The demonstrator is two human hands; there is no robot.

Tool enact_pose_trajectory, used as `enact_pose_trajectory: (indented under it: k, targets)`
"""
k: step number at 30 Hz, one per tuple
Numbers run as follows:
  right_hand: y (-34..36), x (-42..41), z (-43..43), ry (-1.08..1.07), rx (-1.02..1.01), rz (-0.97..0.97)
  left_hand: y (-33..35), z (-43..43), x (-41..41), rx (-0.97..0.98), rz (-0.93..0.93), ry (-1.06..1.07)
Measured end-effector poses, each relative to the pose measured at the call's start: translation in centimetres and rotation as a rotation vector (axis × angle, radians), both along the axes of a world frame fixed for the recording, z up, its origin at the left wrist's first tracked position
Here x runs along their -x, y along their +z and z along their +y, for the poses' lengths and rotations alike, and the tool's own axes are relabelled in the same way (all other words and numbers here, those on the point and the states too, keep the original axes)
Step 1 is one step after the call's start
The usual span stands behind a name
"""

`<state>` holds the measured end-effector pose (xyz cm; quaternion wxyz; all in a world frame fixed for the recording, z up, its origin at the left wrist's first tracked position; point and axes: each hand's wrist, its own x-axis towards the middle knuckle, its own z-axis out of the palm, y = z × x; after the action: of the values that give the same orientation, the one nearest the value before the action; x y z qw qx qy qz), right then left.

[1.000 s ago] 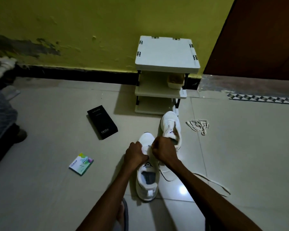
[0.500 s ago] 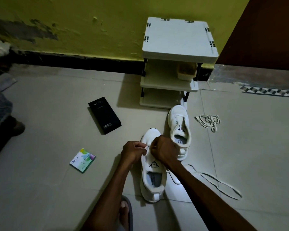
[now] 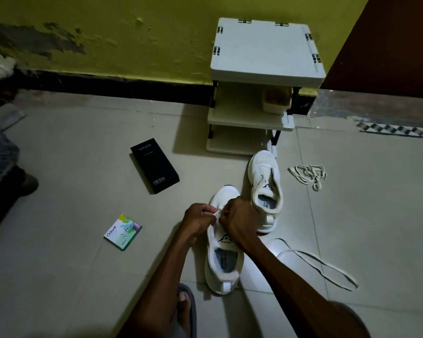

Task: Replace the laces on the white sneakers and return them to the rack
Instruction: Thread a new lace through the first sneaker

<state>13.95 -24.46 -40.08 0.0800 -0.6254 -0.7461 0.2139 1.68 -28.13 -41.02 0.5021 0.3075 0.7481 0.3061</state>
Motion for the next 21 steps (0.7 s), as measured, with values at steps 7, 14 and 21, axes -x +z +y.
enact_pose_trajectory:
  k: [7, 14, 21]
  targets:
    - [-0.6, 0.3, 0.1, -0.151, 0.060, 0.144, -0.5, 0.1, 0.6, 0.032, -0.110, 0.006]
    - [-1.8, 0.8, -0.3, -0.270, 0.137, 0.279, 0.1, -0.1, 0.6, 0.095, -0.259, 0.065]
    - [-2.1, 0.9, -0.3, -0.279, 0.120, 0.278, -0.2, -1.1, 0.8, 0.044, -0.505, 0.192]
